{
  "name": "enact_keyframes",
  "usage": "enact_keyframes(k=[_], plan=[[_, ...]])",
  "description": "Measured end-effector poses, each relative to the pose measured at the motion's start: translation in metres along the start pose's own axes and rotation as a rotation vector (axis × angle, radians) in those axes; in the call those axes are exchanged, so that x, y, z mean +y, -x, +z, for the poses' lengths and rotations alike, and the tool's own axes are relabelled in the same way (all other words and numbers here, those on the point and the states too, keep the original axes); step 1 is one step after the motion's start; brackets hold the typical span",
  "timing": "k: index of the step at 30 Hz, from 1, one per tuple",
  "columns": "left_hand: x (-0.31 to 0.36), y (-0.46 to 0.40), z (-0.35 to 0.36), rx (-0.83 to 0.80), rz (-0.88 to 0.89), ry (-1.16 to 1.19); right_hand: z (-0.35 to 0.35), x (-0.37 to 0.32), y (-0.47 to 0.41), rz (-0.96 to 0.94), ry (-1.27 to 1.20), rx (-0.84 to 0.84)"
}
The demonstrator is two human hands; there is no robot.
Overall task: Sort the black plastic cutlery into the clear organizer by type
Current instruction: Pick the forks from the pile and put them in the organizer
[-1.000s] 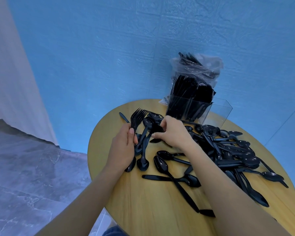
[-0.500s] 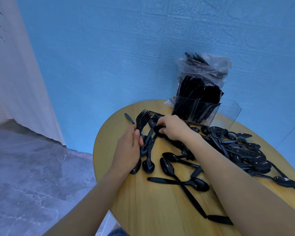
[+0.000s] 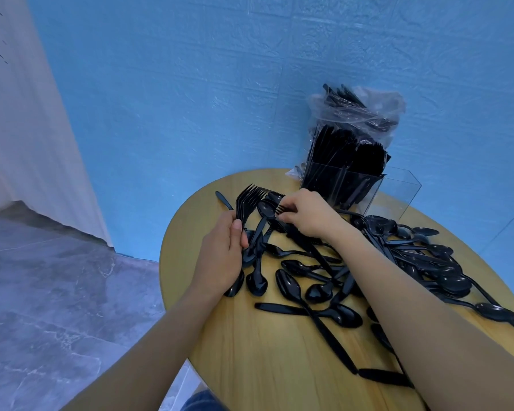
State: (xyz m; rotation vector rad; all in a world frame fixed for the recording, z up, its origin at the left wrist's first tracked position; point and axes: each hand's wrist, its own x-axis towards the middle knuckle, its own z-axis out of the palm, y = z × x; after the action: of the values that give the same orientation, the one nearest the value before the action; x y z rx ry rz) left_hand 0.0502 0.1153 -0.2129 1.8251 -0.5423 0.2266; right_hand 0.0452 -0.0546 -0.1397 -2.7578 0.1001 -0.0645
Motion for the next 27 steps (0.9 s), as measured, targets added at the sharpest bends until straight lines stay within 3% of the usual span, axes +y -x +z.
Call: enact_keyframes(k=[9,16,19,27], plan=[[0.001,0.001,0.0,-0.001,0.001,-0.002,0.02,-0.004,-0.011,0.01,0.246,-0.131],[0.002,0.001,0.0,0.004,0.003,0.012,0.009,-0.004,-0.012,-0.066,0.103,-0.065],[0.001,0.001,-0.001,0.004,0.0,0.005,-0.002,-0.003,-0.01,-0.112,-0.047,0.043],[0.003,0.002,-0.001,-0.01,0.004,0.01,-0.033,-0.006,0.008,-0.112,-0.584,0.565]])
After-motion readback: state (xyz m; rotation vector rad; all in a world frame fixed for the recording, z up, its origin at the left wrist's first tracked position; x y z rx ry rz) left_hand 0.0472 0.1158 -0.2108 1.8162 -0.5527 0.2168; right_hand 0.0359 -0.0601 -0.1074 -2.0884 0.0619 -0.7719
